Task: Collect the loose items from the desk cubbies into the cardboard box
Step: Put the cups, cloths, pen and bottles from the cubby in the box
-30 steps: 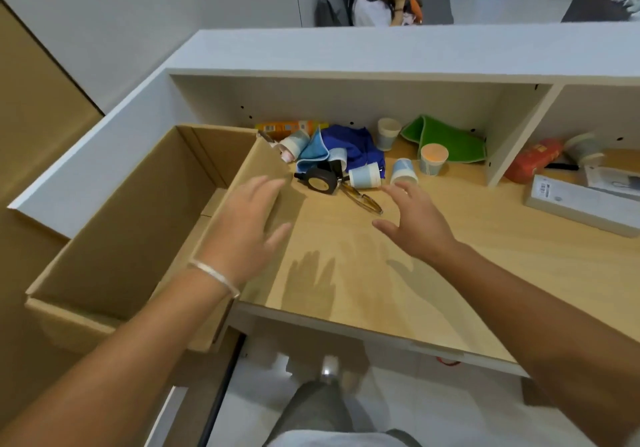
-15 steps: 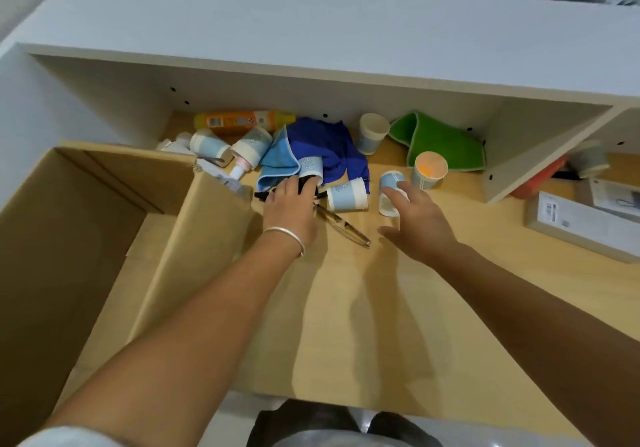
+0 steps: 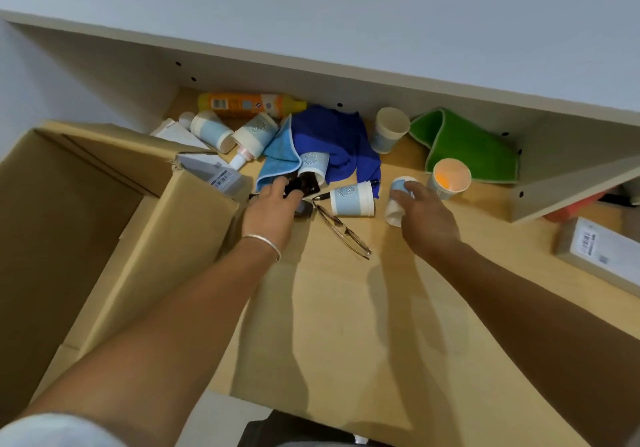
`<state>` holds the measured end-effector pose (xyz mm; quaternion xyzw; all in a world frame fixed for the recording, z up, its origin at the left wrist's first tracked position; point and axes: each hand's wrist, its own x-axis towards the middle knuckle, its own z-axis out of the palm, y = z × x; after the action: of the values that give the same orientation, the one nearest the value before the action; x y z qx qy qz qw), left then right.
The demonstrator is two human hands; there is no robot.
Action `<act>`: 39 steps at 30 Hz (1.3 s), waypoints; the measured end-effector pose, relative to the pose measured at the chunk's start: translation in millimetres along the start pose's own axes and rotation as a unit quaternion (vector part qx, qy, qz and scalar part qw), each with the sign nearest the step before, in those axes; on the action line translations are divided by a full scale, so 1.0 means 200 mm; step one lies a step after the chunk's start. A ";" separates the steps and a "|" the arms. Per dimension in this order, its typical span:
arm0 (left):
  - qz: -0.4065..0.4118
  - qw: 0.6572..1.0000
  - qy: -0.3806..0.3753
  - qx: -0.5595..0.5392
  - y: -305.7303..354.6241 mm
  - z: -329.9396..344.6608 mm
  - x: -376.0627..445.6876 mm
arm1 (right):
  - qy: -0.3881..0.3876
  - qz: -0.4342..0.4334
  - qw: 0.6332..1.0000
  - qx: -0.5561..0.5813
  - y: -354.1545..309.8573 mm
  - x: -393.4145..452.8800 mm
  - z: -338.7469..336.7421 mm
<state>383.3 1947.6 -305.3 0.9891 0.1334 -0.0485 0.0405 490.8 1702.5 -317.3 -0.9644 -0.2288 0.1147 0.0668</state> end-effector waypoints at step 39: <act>-0.285 0.956 0.042 -0.056 -1.09 -0.60 -1.09 | 0.065 -0.307 0.935 0.168 -1.77 -0.28 -0.51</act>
<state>125.7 2111.0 -177.0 0.9072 0.4139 -0.0094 0.0747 317.2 1982.2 -144.5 -0.8273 -0.4864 0.0625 0.2741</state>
